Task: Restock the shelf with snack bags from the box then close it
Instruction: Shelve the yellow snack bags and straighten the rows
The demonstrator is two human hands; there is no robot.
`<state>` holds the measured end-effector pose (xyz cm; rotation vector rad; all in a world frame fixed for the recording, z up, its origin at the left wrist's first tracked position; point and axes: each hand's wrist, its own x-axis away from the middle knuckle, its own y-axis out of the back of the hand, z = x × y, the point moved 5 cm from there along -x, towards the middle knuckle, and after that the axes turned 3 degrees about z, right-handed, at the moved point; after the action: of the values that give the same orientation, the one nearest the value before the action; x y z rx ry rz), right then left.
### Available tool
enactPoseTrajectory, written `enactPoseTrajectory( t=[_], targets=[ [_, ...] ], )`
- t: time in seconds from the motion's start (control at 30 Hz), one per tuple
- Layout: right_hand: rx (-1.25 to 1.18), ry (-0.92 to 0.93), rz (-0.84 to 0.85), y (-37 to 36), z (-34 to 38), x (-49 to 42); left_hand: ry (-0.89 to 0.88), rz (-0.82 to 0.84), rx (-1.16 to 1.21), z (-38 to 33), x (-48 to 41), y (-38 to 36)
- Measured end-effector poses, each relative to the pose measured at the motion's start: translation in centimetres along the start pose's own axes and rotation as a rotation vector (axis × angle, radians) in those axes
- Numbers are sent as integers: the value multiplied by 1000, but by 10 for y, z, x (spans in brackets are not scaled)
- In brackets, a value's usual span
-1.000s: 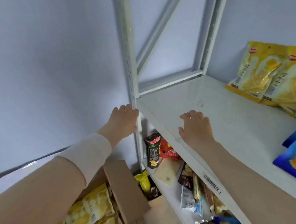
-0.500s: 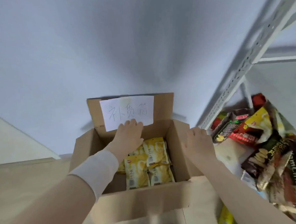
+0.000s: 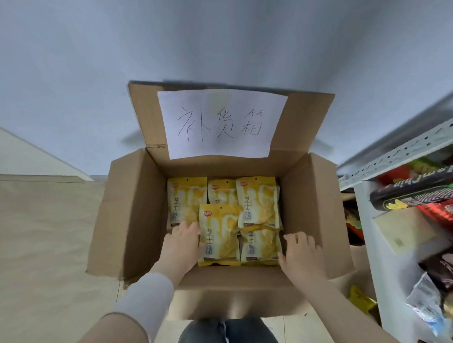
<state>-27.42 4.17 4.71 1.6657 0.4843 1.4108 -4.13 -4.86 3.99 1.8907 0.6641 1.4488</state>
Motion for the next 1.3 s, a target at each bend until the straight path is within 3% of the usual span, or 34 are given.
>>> enactPoseTrajectory(
  t=[0.13, 0.27, 0.4, 0.53, 0.77, 0.93, 1.07, 1.3],
  targets=[
    [-99, -69, 48, -37, -9, -60, 120, 136, 136, 26, -46, -63],
    [-231, -174, 142, -105, -15, -151, 319, 247, 506, 44, -110, -145],
    [-530, -358, 133, -162, -23, -232, 439, 199, 821, 51, -165, -210],
    [-662, -493, 84, -190, -31, -272, 444, 93, 939, 56, -196, -244],
    [-726, -561, -54, -196, -42, -266, 501, 14, 984, 62, -209, -238],
    [-1177, -619, 149, -199, -48, -257, 418, 169, 966, 58, -202, -229],
    [-1419, -544, 314, -182, -41, -234, 381, 89, 977, 58, -183, -203],
    [-1637, -432, 263, -123, -33, -154, 334, -76, 1208, 67, -110, -130]
  ],
)
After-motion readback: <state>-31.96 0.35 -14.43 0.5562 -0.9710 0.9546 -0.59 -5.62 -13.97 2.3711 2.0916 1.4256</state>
